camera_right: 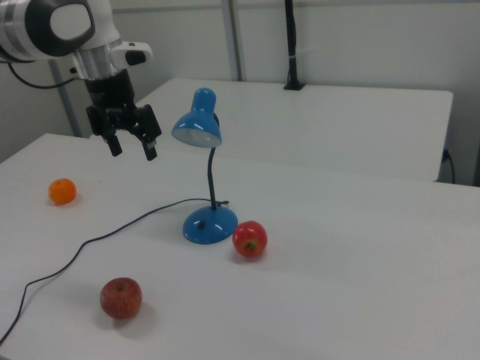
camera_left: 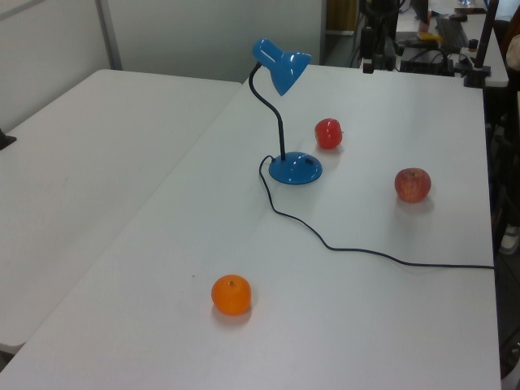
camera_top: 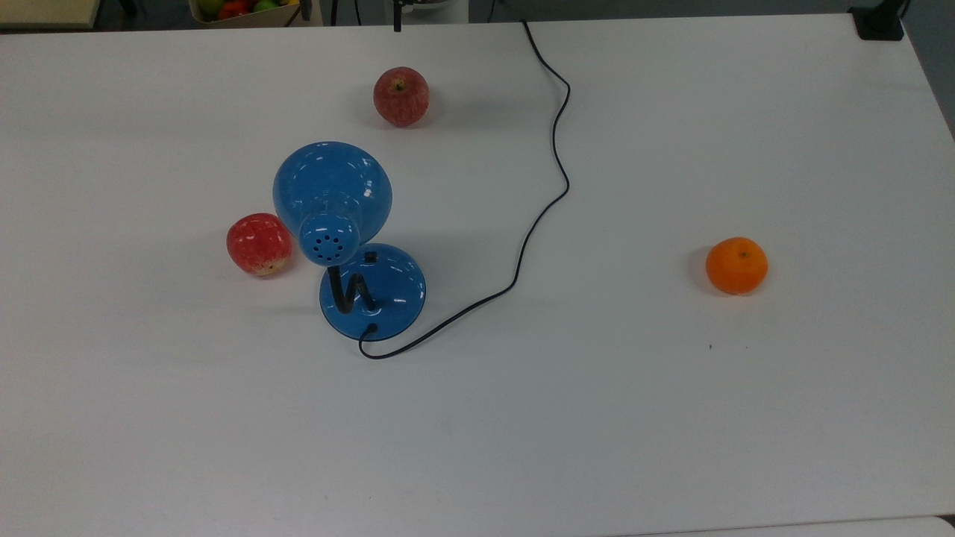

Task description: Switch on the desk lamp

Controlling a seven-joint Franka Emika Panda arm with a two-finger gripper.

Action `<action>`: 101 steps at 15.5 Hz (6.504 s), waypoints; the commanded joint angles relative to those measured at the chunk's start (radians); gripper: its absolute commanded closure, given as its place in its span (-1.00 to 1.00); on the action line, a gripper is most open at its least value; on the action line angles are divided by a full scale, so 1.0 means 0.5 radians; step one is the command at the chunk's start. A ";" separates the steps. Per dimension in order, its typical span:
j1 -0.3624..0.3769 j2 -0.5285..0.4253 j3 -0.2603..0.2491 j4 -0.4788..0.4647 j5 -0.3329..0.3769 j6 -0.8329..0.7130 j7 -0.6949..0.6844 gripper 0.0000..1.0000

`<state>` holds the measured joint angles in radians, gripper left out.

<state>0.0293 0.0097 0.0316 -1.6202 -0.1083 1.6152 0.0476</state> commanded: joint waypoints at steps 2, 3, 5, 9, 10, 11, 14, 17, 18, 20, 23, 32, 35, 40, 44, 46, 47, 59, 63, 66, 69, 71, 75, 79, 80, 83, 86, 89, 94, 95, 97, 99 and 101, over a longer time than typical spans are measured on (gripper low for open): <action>0.012 -0.004 -0.002 -0.002 -0.038 -0.034 0.015 -1.00; 0.012 0.002 -0.002 -0.002 -0.038 -0.030 0.018 -1.00; 0.009 0.011 -0.002 0.001 -0.038 -0.027 0.015 -1.00; 0.003 0.014 -0.002 0.001 -0.038 -0.024 0.012 -1.00; 0.003 0.014 -0.002 -0.002 -0.038 -0.024 0.006 -0.85; 0.003 0.017 -0.002 -0.002 -0.035 -0.018 -0.009 -0.62; -0.003 0.033 -0.002 -0.005 -0.020 0.015 -0.040 0.06; -0.006 0.039 -0.002 -0.008 -0.007 0.019 -0.040 0.64; -0.003 0.045 -0.002 -0.008 -0.007 0.019 -0.040 0.75; -0.003 0.054 -0.002 -0.008 -0.004 0.022 -0.040 1.00; -0.006 0.054 -0.002 -0.033 -0.001 0.064 -0.028 1.00; -0.009 0.134 -0.005 -0.465 -0.004 0.650 -0.009 1.00; -0.031 0.201 -0.005 -0.582 -0.004 0.877 -0.009 1.00; -0.061 0.364 -0.005 -0.680 -0.007 1.285 -0.006 1.00; -0.068 0.486 -0.005 -0.677 -0.007 1.549 -0.006 1.00; -0.068 0.542 -0.005 -0.674 -0.013 1.705 0.000 1.00; -0.068 0.566 -0.005 -0.671 -0.017 1.773 0.000 1.00; -0.068 0.692 -0.008 -0.656 -0.038 2.093 0.003 1.00; -0.065 0.732 -0.008 -0.628 -0.041 2.120 0.000 1.00; -0.068 0.747 -0.008 -0.628 -0.053 2.145 0.000 1.00; -0.071 0.766 -0.008 -0.625 -0.093 2.166 0.000 1.00; -0.071 0.766 -0.008 -0.625 -0.096 2.163 0.000 1.00; -0.077 0.714 -0.008 -0.637 -0.096 2.129 0.000 1.00; -0.068 0.570 -0.005 -0.637 -0.096 1.719 0.000 1.00; -0.056 0.539 -0.008 -0.637 -0.096 1.612 0.000 1.00; -0.043 0.411 -0.005 -0.628 -0.096 1.244 0.000 1.00; -0.037 0.263 0.001 -0.579 -0.096 0.879 0.000 0.98; 0.000 0.199 0.001 -0.417 -0.093 0.578 0.003 0.97; 0.006 0.097 0.007 -0.135 -0.056 0.234 0.003 0.50; 0.006 0.091 0.010 -0.089 -0.053 0.182 0.003 0.39; 0.006 0.079 0.014 -0.021 -0.035 0.090 0.003 0.11; 0.006 0.042 0.014 0.001 -0.011 0.028 -0.009 -0.27; 0.006 0.011 0.017 0.016 -0.010 -0.027 -0.025 -1.00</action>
<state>0.0287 0.0400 0.0363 -1.6274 -0.1281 1.6572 0.0452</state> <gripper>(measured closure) 0.441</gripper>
